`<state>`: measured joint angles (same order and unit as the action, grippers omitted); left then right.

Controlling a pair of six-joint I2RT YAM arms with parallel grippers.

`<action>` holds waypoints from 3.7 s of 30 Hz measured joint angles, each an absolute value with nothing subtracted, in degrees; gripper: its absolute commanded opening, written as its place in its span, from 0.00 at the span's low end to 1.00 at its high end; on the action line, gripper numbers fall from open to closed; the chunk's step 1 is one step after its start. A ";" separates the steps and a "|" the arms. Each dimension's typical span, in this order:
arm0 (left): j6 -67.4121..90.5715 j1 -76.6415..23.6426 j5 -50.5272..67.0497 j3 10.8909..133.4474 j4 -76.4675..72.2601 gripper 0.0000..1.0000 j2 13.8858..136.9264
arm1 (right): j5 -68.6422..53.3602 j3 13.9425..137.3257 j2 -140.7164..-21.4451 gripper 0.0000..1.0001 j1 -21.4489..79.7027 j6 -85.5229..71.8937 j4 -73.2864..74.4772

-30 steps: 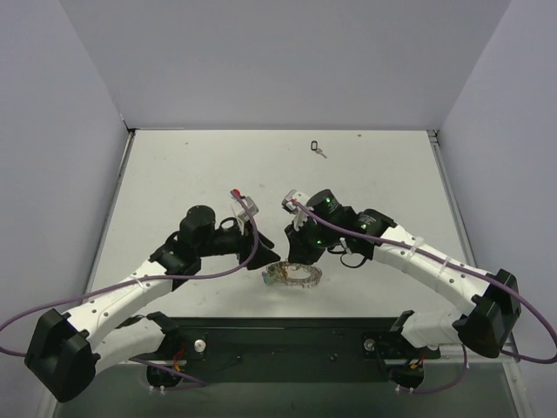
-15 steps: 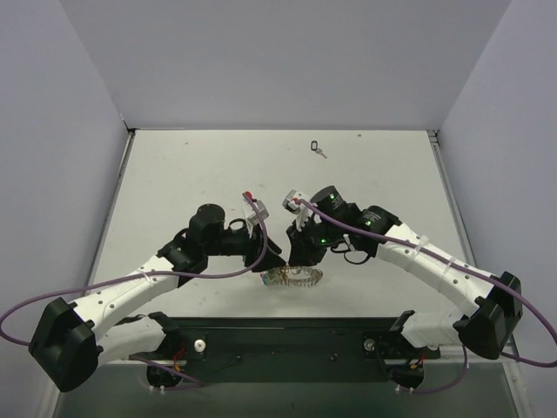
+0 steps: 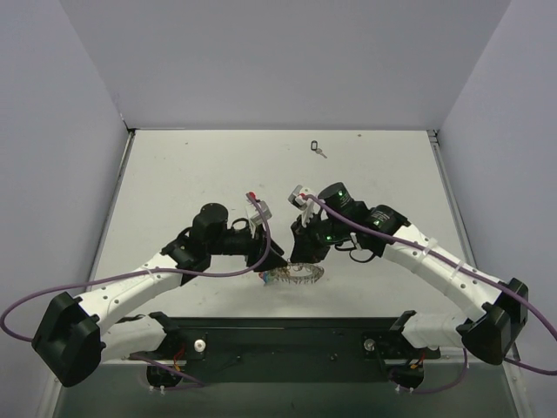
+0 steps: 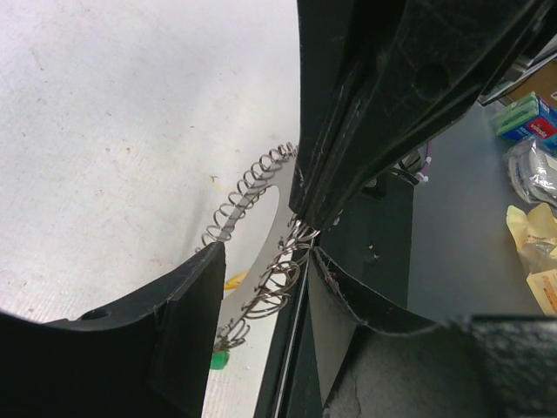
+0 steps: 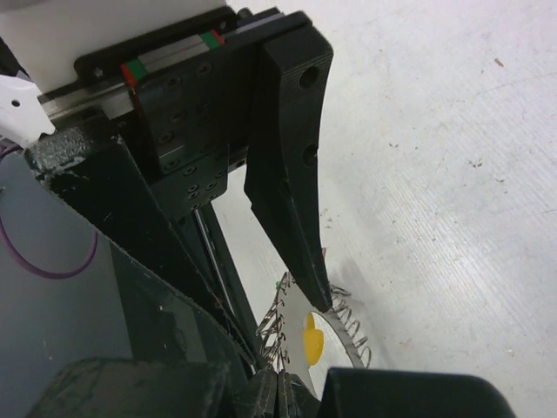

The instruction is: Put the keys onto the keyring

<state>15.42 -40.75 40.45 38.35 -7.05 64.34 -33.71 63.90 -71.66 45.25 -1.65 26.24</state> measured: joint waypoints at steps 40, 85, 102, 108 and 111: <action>17.82 -40.77 33.54 36.62 -10.61 0.50 63.83 | -24.08 47.51 -60.69 0.12 43.79 -9.41 3.29; 24.36 -28.34 20.64 32.86 -4.49 0.68 66.70 | -20.23 65.82 -107.90 0.00 47.53 -15.44 10.24; 24.95 -29.10 23.00 31.51 -4.12 0.71 65.93 | -15.22 56.25 -90.80 0.49 41.47 -13.89 6.94; 25.28 -31.70 23.14 31.51 -5.34 0.71 69.82 | -12.58 50.96 -84.62 0.53 42.02 -13.47 6.72; 25.32 -33.39 22.90 31.81 -5.56 0.70 72.75 | -11.77 49.34 -84.75 0.53 42.04 -13.76 7.14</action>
